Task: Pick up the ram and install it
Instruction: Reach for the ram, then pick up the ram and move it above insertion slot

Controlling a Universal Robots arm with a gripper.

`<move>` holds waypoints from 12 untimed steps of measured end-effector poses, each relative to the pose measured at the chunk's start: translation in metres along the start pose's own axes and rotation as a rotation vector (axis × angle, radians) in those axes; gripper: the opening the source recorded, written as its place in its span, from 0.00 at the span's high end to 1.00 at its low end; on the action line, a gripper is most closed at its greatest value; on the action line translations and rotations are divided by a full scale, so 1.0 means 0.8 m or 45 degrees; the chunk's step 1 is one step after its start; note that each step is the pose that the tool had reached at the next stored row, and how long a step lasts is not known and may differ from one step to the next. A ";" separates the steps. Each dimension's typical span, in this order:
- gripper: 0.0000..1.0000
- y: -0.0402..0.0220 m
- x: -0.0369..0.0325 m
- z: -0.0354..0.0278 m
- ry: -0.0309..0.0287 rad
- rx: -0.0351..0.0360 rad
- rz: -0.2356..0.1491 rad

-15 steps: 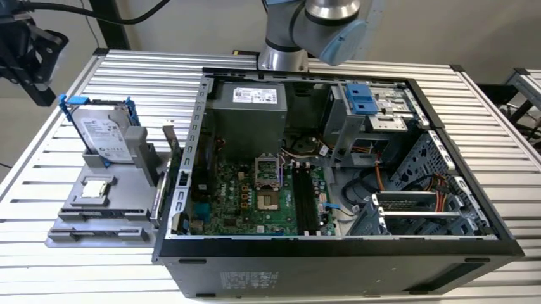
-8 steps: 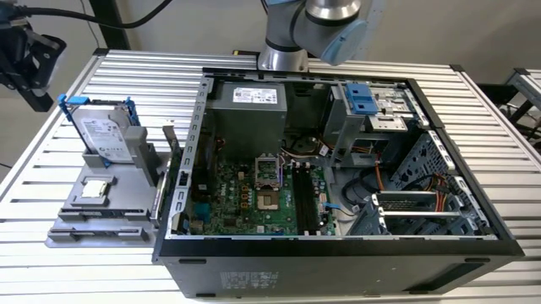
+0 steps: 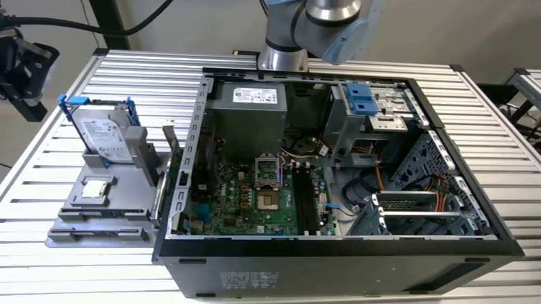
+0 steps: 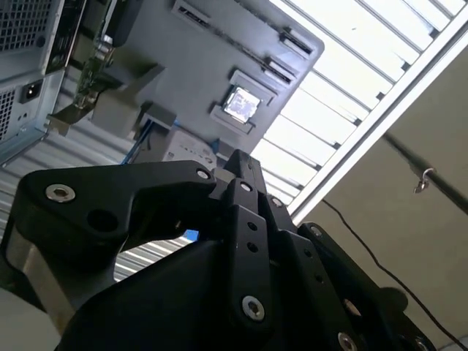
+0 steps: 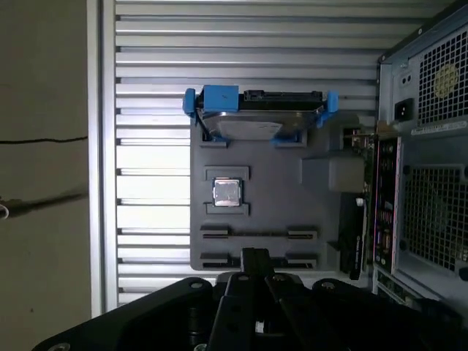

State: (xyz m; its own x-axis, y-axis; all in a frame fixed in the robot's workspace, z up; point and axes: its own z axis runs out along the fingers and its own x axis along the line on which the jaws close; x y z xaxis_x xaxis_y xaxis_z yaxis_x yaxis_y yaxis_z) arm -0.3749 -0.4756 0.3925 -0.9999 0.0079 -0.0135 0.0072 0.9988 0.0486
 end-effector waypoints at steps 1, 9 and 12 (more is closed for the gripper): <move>1.00 -0.0031 -0.0001 -0.0001 -0.0001 -0.0001 -0.001; 1.00 -0.0255 -0.0005 -0.0011 0.0006 -0.0001 -0.001; 1.00 -0.0325 -0.0013 -0.0014 0.0010 0.0000 -0.001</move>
State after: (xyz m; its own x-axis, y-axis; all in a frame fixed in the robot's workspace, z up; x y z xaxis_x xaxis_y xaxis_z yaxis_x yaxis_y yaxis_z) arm -0.3741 -0.5017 0.3923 -0.9999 0.0072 -0.0127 0.0066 0.9988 0.0486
